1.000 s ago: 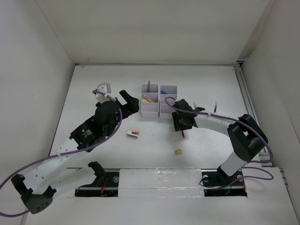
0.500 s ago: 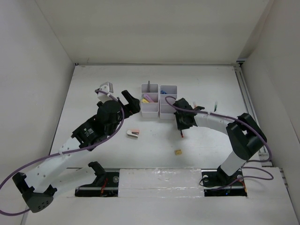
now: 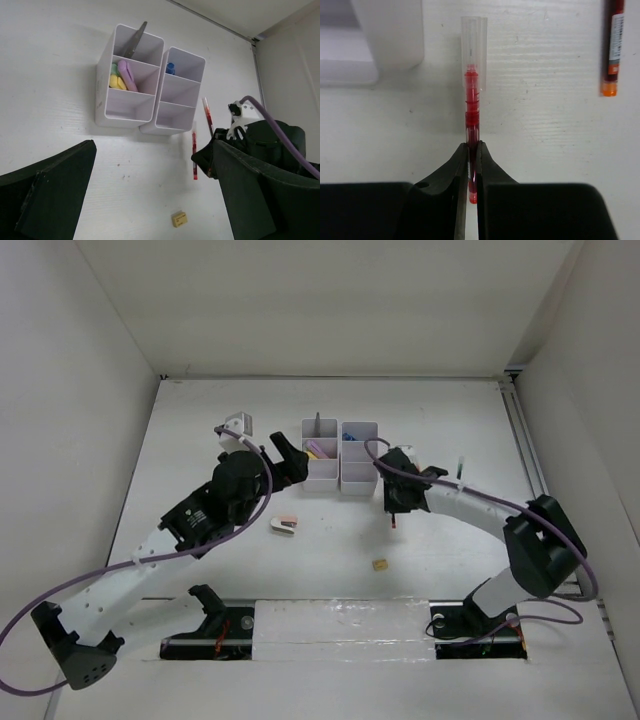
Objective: Sort the stationery into containers
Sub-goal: Pick up the pen from the center of the board.
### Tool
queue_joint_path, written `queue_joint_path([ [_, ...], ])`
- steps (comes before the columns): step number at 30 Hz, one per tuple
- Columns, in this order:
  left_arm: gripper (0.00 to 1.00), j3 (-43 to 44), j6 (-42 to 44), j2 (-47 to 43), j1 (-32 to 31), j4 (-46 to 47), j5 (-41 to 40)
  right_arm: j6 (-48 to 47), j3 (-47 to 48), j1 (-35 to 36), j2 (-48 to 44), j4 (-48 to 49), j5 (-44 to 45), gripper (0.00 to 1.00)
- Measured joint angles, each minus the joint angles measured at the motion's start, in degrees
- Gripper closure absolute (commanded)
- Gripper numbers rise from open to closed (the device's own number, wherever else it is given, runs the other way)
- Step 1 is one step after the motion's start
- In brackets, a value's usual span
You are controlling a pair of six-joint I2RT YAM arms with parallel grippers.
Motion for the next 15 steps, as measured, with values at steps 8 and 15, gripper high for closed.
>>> queue_joint_path([
  [8, 0.0, -0.83, 2.45, 1.18, 0.0, 7.74, 9.29, 1.27, 0.0, 6.12, -14.45, 0.09, 4.07, 1.0],
  [15, 0.0, -2.82, 4.7, 7.19, 0.0, 17.46, 22.32, 0.81, -4.17, 14.69, -28.63, 6.23, 1.18, 1.0],
])
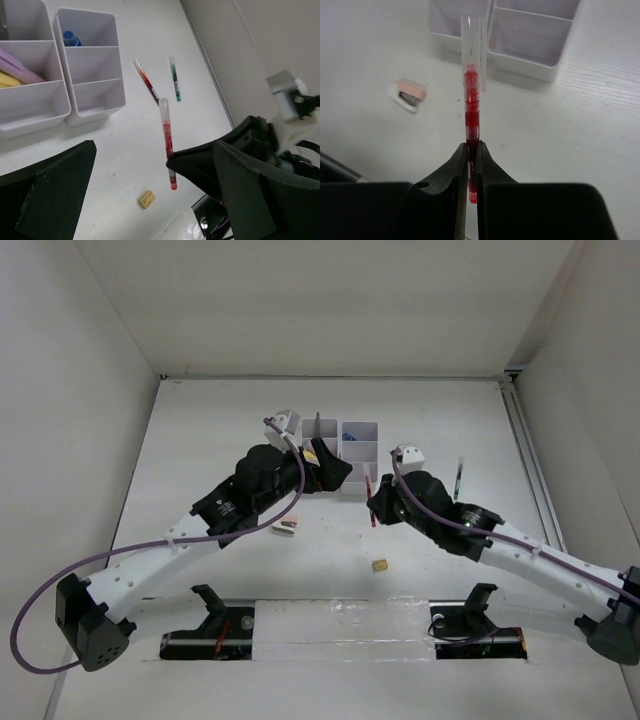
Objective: Sort the stationery into containers
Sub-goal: Pick up the pen from the center of the board, then place the pen in the storage box.
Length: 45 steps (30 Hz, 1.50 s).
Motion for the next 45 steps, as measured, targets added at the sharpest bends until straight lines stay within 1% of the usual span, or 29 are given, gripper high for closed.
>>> queue_joint_path([
  [4, 0.0, -1.16, 0.15, 2.32, 0.0, 2.6, 3.91, 0.35, -4.28, 3.1, -7.82, 5.25, -2.12, 1.0],
  [7, 0.0, -1.68, 0.13, 2.62, 0.0, 4.26, 6.34, 0.42, -5.49, 4.26, -10.64, 8.09, -3.15, 1.0],
  [8, 0.02, -1.73, 0.13, 2.78, 0.0, 5.07, 7.19, 0.44, -5.55, 4.48, -10.91, 8.74, -3.3, 1.0],
  [10, 0.06, -1.73, 0.09, 3.04, 0.0, 6.67, 8.68, 0.55, -5.57, 4.83, -10.78, 10.01, -3.45, 1.0],
  [13, 0.16, -1.75, 0.02, 4.24, 0.0, 9.18, 10.8, 0.55, -5.55, 5.77, -9.73, 11.58, -3.63, 1.0],
  [16, 0.23, -1.77, -0.26, 6.05, 0.0, 10.67, 12.61, 0.55, -5.55, 7.21, -8.0, 12.94, -4.04, 1.0],
  [21, 0.51, -2.1, -0.66, 8.39, 0.0, 12.55, 15.1, 0.55, -5.55, 9.03, -6.78, 14.19, -3.37, 1.0],
  [22, 0.69, -2.23, -0.74, 8.66, 0.0, 12.66, 15.37, 0.55, -5.55, 9.18, -6.8, 14.38, -3.02, 1.0],
  [24, 0.83, -2.43, -0.98, 9.2, 0.0, 12.74, 15.82, 0.57, -5.55, 9.38, -6.91, 14.71, -2.45, 1.0],
  [26, 1.0, -2.43, -0.94, 9.66, 0.0, 12.76, 16.02, 0.57, -5.55, 9.38, -7.06, 14.8, -1.95, 1.0],
  [29, 1.0, -2.43, -0.87, 9.94, 0.02, 13.22, 16.15, 0.57, -5.55, 9.38, -7.37, 14.75, -1.25, 1.0],
  [30, 1.0, -2.4, -0.9, 9.99, 0.04, 13.42, 16.15, 0.57, -5.55, 9.38, -7.45, 14.75, -0.92, 0.93],
  [31, 1.0, -2.4, -0.9, 10.03, 0.04, 13.53, 16.15, 0.57, -5.55, 9.38, -7.5, 14.75, -0.61, 0.77],
  [32, 1.0, -2.4, -0.9, 10.05, 0.02, 13.64, 16.09, 0.66, -5.57, 9.38, -7.5, 14.75, -0.42, 0.55],
  [33, 1.0, -2.4, -0.7, 10.1, 0.02, 13.68, 15.93, 1.07, -5.55, 9.4, -7.5, 14.82, 0.07, 0.3],
  [34, 1.0, -2.4, -0.57, 10.19, 0.02, 13.6, 15.72, 1.38, -5.55, 9.42, -7.5, 14.97, 0.87, 0.0],
  [36, 1.0, -2.4, -0.13, 10.47, -0.02, 13.62, 13.97, 2.03, -5.55, 9.42, -7.58, 15.12, 2.86, 0.0],
  [38, 1.0, -2.25, 0.5, 10.97, -0.02, 13.55, 10.54, 3.85, -5.55, 9.42, -7.65, 14.6, 5.6, 0.0],
  [42, 1.0, -1.29, 2.08, 12.55, -0.02, 14.29, 0.92, 7.5, -5.55, 9.42, -8.55, 9.94, 11.28, 0.0],
  [45, 1.0, -1.11, 3.34, 13.64, -0.02, 17.49, -6.21, 8.87, -5.6, 9.42, -10.8, 6.23, 13.81, 0.0],
])
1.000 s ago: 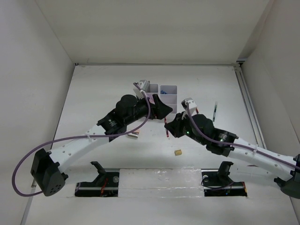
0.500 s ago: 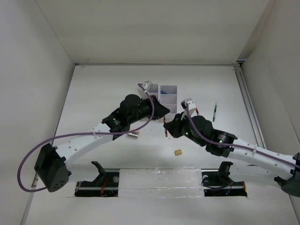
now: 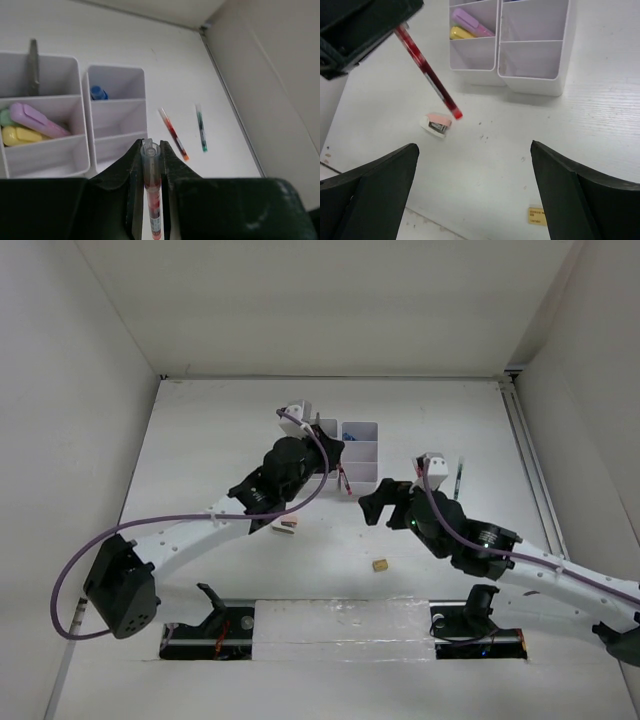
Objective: Sort the stationery into containers
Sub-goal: Place the pen in the storage box.
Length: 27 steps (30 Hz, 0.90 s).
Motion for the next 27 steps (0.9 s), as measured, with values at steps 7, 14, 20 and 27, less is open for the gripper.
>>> queue_joint_path([
  [7, 1.0, 1.29, 2.93, 6.64, 0.02, 13.27, -13.16, 1.57, -2.54, -0.02, -7.61, -3.23, 2.51, 0.0],
  [14, 1.0, 9.03, 7.34, 20.06, 0.02, 22.34, -20.22, 2.71, -4.26, 0.09, -12.52, -6.14, 2.99, 0.0],
  [20, 1.0, 16.94, 9.4, 29.55, 0.39, 23.45, -22.08, 3.06, -5.53, 0.37, -15.39, -7.54, 3.06, 0.0],
  [27, 0.99, 19.37, 9.77, 35.23, 0.42, 24.17, -22.84, 3.93, -5.66, 0.37, -16.92, -9.09, 3.96, 0.0],
])
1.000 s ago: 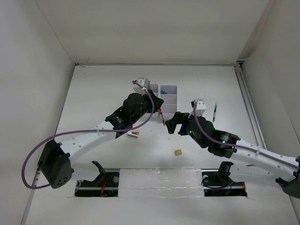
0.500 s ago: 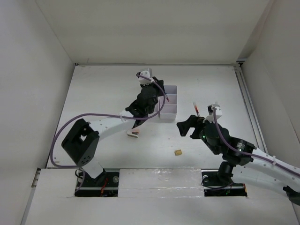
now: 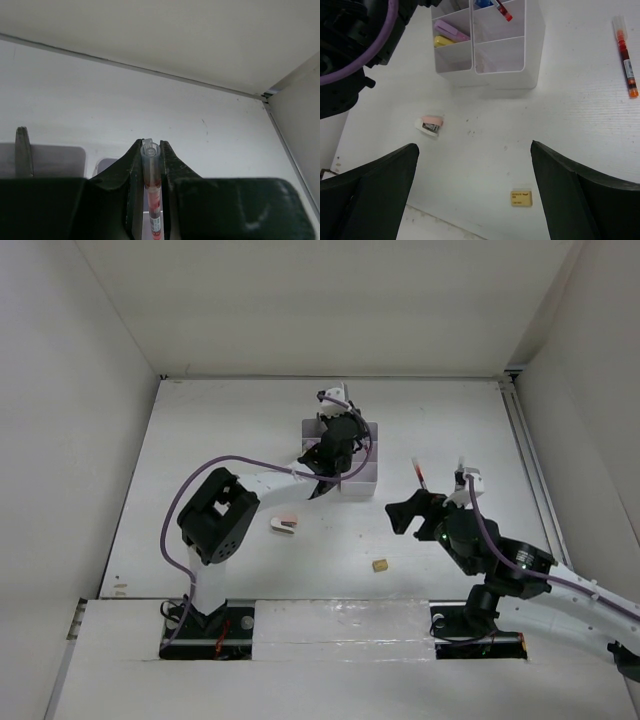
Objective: Sort the stationery into containers
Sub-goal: Place the pen in the storage box, then pick up the pen from the center of the board.
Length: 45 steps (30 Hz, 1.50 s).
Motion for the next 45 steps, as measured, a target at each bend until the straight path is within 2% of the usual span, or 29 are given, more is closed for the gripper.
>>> queue_joint_path([
  [2, 0.91, 0.15, -0.22, 0.98, 0.0, 0.02, 0.02, 0.33, 0.0, 0.0, -0.24, -0.39, 0.46, 0.0],
  [4, 0.75, 0.15, -0.5, 1.57, 0.0, -0.09, 0.09, 0.94, 0.0, 0.0, -0.31, -0.87, 1.2, 0.0],
  [9, 0.48, 0.13, -1.49, 1.7, 0.0, -0.11, 0.94, 6.25, 0.57, -1.18, 3.61, -5.55, 4.39, 0.0],
  [11, 0.38, -0.15, -1.84, 1.44, 0.0, -0.11, 1.62, 7.82, 1.22, -3.5, 7.1, -7.32, 4.83, 0.0],
  [12, 0.25, -0.35, -2.1, 1.07, -0.02, -0.28, 2.01, 8.13, 1.31, -4.92, 8.85, -7.61, 4.87, 0.0],
  [16, 0.0, -0.94, -1.86, -2.97, -0.9, -4.2, 2.08, 6.45, 1.31, -12.41, 12.66, -7.15, 2.67, 0.0],
  [21, 0.0, 3.06, -3.98, -12.44, -3.43, -17.31, 2.82, -0.42, 2.45, -25.59, 18.62, -3.06, -4.61, 0.0],
  [24, 0.0, 6.8, -6.43, -17.94, -3.78, -25.94, 4.96, -5.75, 5.99, -31.95, 25.97, -1.49, -8.5, 0.0],
  [27, 0.0, 6.29, -8.31, -24.63, -3.72, -32.94, 7.72, -10.73, 11.21, -36.52, 35.06, 0.15, -11.52, 0.0],
  [30, 0.0, 1.95, -9.68, -31.98, -3.52, -37.51, 10.43, -15.04, 15.91, -39.95, 43.12, 0.85, -14.64, 0.01],
  [35, 0.0, -3.96, -10.12, -42.14, -3.5, -45.97, 12.28, -19.1, 20.94, -44.96, 56.28, 2.03, -19.43, 0.12],
  [38, 0.0, -4.61, -10.08, -46.62, -3.45, -49.94, 12.48, -20.28, 20.94, -45.72, 60.24, 1.73, -21.03, 0.21],
  [41, 0.0, -4.94, -10.03, -50.36, -3.39, -52.17, 12.15, -20.94, 21.53, -45.64, 62.42, 0.98, -21.77, 0.26],
  [45, 0.0, -5.18, -9.99, -53.37, -3.19, -53.57, 12.2, -21.97, 23.63, -45.9, 64.83, 0.09, -22.73, 0.47],
])
